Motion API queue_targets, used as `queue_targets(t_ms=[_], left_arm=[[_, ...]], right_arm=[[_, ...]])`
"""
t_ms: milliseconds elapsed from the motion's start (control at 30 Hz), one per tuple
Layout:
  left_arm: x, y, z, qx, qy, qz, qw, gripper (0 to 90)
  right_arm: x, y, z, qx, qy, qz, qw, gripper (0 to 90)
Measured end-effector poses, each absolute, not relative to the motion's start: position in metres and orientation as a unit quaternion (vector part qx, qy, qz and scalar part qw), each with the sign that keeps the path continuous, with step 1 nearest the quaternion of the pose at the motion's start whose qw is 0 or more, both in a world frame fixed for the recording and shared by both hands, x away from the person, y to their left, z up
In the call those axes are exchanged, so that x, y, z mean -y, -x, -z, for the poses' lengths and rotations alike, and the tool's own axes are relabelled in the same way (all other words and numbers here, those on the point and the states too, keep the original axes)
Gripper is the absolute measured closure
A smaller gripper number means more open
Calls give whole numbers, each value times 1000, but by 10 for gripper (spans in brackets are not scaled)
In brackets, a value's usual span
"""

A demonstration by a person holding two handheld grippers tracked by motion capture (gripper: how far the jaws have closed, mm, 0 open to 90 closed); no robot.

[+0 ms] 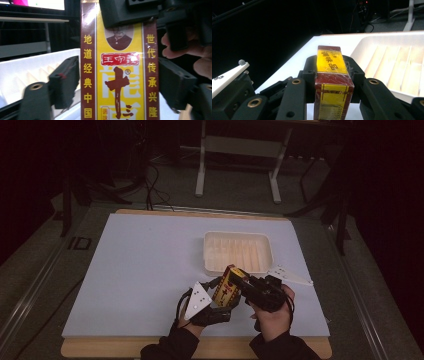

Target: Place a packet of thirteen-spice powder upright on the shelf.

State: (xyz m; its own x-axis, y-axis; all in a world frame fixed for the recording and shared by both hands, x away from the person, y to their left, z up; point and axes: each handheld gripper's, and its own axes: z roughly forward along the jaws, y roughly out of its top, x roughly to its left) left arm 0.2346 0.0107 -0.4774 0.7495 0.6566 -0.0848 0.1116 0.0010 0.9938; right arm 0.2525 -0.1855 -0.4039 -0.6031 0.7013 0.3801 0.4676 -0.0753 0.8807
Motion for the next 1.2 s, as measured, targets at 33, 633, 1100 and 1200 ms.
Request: queue_targets(t_ms=[33, 633, 1100, 1200], left_arm=[[-11, -235, 477, -287, -676, -216, 644, 225], [-27, -238, 459, -314, -695, -199, 616, 18], [-57, -227, 470, -335, -710, -197, 588, 19], [-64, -226, 473, -344, -711, -201, 579, 18]], right_arm=[[185, -252, 402, -675, -431, -590, 103, 677], [186, -262, 388, -688, -412, -575, 161, 677], [191, -281, 372, -671, -404, -565, 259, 676], [193, -288, 366, -664, -406, -561, 281, 676]])
